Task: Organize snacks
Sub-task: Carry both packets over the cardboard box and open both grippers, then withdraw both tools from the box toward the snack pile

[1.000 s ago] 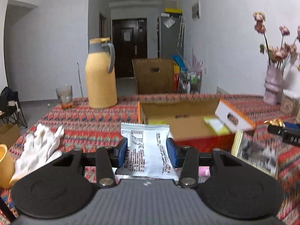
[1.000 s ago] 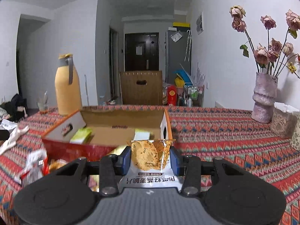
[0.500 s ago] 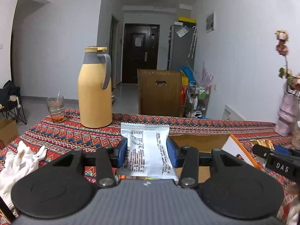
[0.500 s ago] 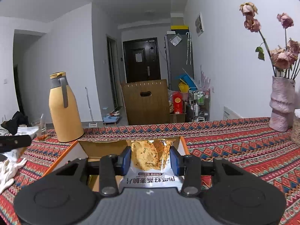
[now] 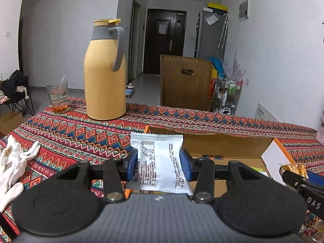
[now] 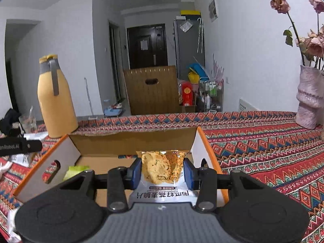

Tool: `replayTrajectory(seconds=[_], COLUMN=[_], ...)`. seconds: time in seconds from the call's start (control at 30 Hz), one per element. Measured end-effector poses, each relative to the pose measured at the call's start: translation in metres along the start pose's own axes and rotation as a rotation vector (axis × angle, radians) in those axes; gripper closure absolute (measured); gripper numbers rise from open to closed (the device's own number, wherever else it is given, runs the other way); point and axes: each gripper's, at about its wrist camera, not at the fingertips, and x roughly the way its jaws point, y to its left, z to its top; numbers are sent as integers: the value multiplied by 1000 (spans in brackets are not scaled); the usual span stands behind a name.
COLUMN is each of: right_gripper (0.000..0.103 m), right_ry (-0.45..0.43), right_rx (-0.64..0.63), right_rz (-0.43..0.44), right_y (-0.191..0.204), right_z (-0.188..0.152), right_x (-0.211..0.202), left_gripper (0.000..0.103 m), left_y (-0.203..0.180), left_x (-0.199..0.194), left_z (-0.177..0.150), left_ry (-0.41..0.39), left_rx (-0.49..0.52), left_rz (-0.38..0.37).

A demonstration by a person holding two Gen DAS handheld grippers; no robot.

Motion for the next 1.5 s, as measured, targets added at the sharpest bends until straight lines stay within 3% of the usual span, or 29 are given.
replayTrajectory(seconds=[0.13, 0.2, 0.33, 0.37, 0.47, 1.5], right_gripper=[60, 54, 21, 12, 0, 0], right_ry=[9, 6, -10, -18, -36, -148], right_rx=[-5, -8, 2, 6, 23, 7], right_rz=[-6, -10, -8, -6, -4, 15], right_y=[2, 2, -2, -2, -6, -5], right_z=[-3, -3, -6, -6, -7, 12], right_x=[2, 1, -5, -7, -13, -67], left_gripper=[55, 48, 4, 0, 0, 0], left_y=[0, -1, -1, 0, 0, 0], left_x=[2, 2, -7, -10, -16, -69], left_z=[-3, -4, -6, -6, -6, 9], left_ry=[10, 10, -29, -50, -62, -126], left_rx=[5, 7, -6, -10, -12, -19], left_rz=[-7, -9, 7, 16, 16, 3])
